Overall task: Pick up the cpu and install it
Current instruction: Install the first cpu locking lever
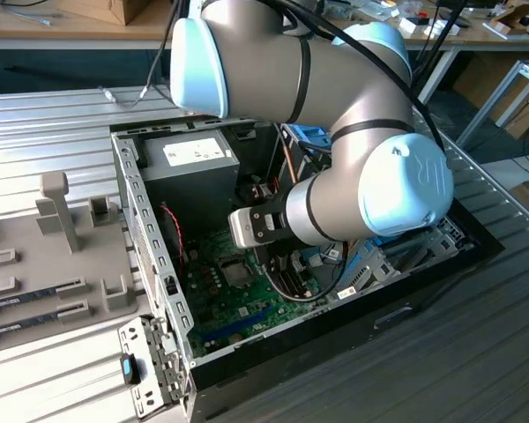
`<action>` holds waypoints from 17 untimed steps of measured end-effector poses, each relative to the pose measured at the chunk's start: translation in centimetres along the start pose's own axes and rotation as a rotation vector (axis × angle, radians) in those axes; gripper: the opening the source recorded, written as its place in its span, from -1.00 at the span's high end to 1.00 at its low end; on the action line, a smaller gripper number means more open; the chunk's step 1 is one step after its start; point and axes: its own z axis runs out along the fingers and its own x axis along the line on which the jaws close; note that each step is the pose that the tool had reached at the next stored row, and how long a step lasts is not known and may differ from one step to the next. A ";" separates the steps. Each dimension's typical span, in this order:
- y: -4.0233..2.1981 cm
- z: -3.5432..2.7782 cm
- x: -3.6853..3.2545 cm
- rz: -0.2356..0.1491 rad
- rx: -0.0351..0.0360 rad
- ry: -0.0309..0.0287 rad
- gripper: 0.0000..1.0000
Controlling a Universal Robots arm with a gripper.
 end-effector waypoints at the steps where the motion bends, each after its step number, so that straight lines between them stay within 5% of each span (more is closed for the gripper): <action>1: -0.03 0.30 0.09 0.000 -0.0001 -0.0012 0.79; 5: -0.16 1.29 0.52 0.000 -0.0003 -0.0043 0.79; 8: -0.18 1.47 0.59 0.000 -0.0003 -0.0044 0.79; 17: -0.36 0.56 0.06 -0.001 -0.0004 -0.0069 0.79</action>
